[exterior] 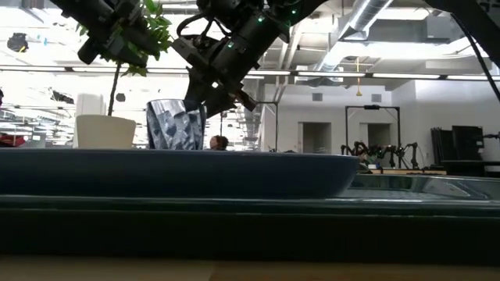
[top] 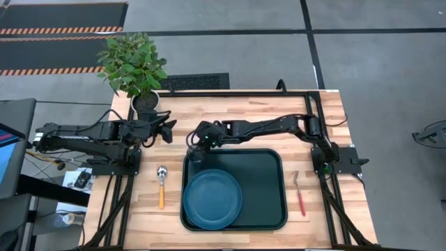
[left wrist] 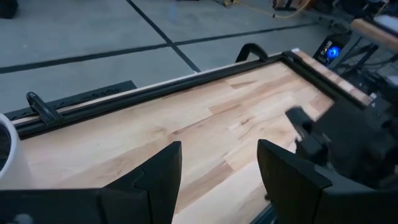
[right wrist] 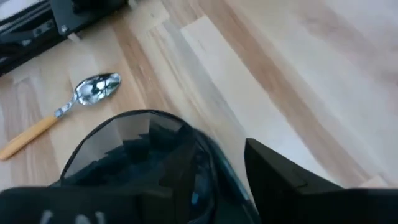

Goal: Pick and place plate/cup/fork/spoon on tray
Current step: Put the blue glass on the black serving tray to the top left of the blue plate, then put the yellow spoon on the black serving tray to the right of the blue plate

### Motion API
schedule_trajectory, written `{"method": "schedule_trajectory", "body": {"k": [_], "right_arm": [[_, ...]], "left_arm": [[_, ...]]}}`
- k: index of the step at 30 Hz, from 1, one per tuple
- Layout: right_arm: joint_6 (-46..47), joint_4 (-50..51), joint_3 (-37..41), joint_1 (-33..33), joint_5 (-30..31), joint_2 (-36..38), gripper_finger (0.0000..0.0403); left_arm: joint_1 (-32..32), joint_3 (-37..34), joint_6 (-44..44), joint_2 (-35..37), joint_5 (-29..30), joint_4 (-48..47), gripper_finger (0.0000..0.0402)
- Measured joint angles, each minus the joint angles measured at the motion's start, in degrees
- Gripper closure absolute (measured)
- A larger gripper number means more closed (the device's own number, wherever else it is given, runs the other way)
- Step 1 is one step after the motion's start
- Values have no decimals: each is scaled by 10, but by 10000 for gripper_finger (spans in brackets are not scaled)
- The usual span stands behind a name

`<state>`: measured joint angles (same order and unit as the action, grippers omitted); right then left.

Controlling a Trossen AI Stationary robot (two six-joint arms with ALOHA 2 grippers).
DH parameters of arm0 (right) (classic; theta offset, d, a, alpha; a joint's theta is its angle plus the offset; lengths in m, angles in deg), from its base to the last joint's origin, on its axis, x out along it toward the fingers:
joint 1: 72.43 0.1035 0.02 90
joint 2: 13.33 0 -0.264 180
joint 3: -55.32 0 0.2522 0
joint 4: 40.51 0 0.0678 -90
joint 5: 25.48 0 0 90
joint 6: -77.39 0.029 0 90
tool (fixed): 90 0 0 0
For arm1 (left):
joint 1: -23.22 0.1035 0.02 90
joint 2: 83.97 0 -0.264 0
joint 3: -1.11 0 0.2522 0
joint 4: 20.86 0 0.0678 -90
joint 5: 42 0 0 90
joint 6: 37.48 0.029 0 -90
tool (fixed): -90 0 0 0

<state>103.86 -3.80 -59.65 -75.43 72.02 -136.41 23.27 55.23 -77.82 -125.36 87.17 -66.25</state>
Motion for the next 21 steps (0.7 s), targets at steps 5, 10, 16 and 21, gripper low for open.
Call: {"method": "schedule_trajectory", "body": {"k": [5,10,16,21], "right_arm": [[-14,-2,0,-8,0,23,206],[-28,6,0,-7,0,62,191],[-46,101,0,7,0,123,197],[-46,181,2,24,12,168,201]], "left_arm": [[0,0,-25,0,-39,-39,205],[0,0,-70,0,-85,-91,205],[-23,-29,-169,0,-186,-116,205],[-82,-71,-269,-18,-214,-116,205]]}}
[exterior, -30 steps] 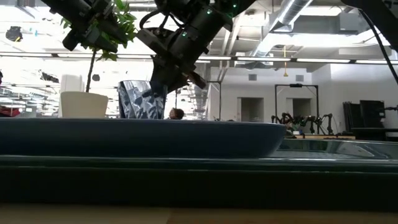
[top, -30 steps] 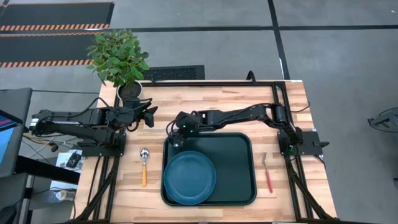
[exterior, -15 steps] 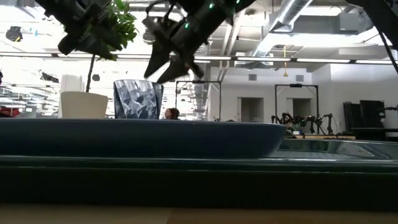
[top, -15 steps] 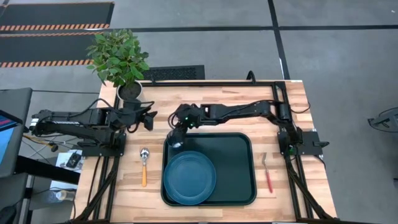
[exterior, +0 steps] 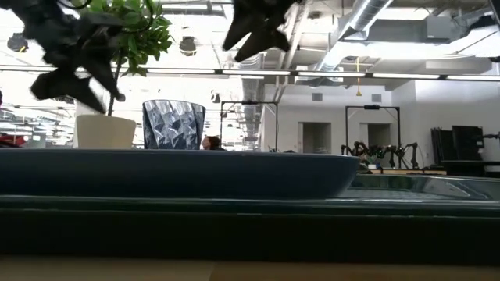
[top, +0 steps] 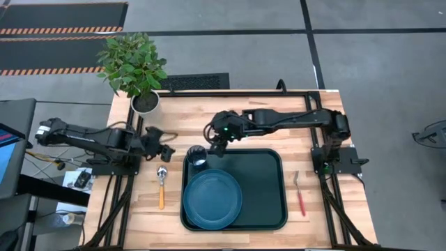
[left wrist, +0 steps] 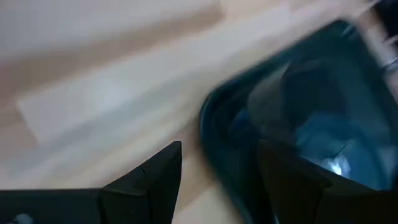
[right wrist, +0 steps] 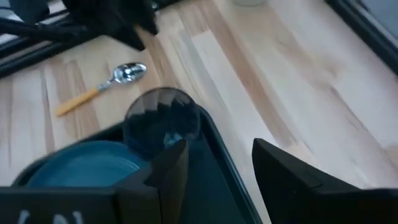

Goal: Pick and place plate/cup/fork/spoon on tray
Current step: Put the yellow spoon on the black serving tray to the right of the blue plate

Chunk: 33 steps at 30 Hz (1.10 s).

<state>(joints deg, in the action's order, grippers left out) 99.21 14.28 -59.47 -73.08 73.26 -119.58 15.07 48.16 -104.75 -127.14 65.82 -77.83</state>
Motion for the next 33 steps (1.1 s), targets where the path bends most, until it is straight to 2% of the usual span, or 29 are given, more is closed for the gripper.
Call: {"method": "schedule_trajectory", "body": {"k": [6,11,18,22,27,33], "right_arm": [[5,94,1,33,39,44,199],[34,168,1,63,98,63,203],[86,272,1,97,147,63,204],[105,294,1,107,156,63,206],[108,293,1,113,167,63,211],[108,292,1,112,171,62,213]], "left_arm": [[-79,-5,-83,-44,0,1,205],[-150,-5,-178,-103,-1,2,205],[-229,-5,-296,-212,-45,4,205],[-260,12,-348,-258,-71,1,205],[-280,52,-389,-302,-42,-24,205],[-285,60,-413,-372,-70,-49,205]]}}
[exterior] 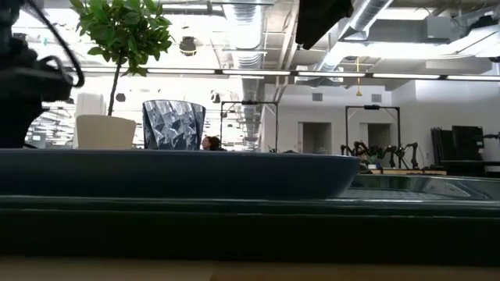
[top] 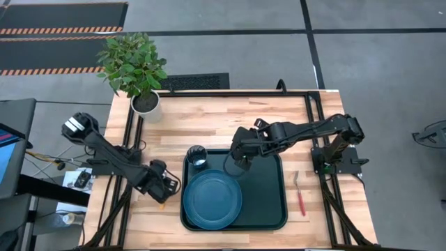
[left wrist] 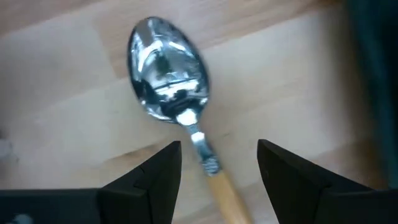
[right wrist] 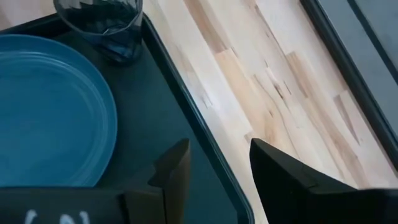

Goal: Pick and place plate/cup/fork/spoon on tray
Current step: Put the yellow spoon on the black serving tray to the right of the blue plate

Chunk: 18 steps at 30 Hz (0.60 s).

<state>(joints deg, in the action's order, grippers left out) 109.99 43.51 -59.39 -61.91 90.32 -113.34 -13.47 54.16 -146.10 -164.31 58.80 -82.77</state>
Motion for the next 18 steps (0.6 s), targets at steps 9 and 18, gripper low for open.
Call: {"method": "schedule_trajectory", "body": {"k": [9,18], "right_arm": [[0,0,0,0,0,0,220],[0,0,0,0,0,0,232]], "left_arm": [[0,3,-1,-65,-19,14,210],[0,2,10,-68,-14,15,337]]}}
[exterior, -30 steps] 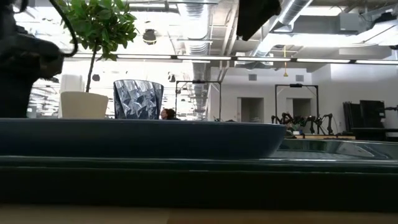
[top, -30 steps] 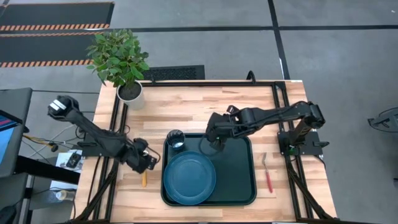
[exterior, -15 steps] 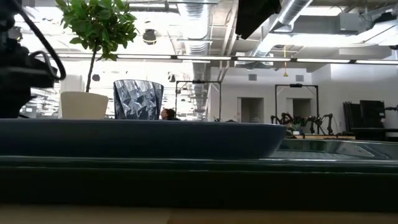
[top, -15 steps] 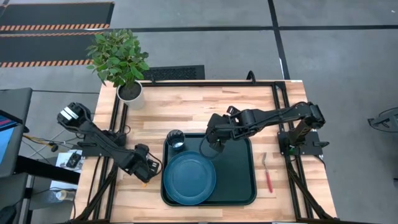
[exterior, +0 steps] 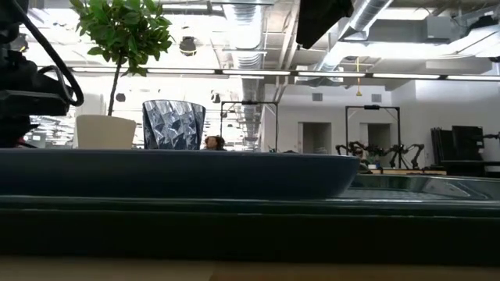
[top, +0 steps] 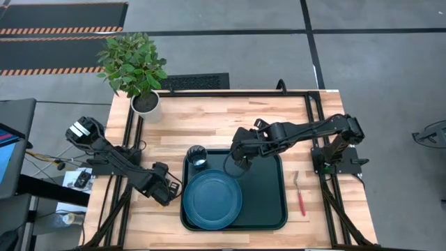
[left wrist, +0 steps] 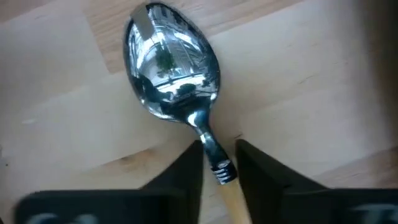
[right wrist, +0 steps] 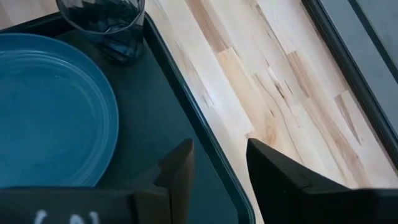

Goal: Pick and place plate/cup/fork/spoon on tray
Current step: Put the yellow spoon on the black serving tray to the right of the blue plate

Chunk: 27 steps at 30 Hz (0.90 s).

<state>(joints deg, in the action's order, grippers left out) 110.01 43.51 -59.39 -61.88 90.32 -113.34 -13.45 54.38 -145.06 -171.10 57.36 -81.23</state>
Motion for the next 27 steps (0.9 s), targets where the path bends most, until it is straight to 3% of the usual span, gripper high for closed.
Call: {"method": "schedule_trajectory", "body": {"k": [4,12,17,27], "right_arm": [[0,-1,0,0,0,0,237],[0,-2,0,0,2,0,245],[-10,0,0,0,2,8,251],[-28,3,0,6,3,73,261]], "left_arm": [[1,-1,9,0,7,-4,388],[-3,-3,7,37,43,-19,393],[-4,27,11,91,70,-74,400],[-14,98,80,197,99,-81,400]]}}
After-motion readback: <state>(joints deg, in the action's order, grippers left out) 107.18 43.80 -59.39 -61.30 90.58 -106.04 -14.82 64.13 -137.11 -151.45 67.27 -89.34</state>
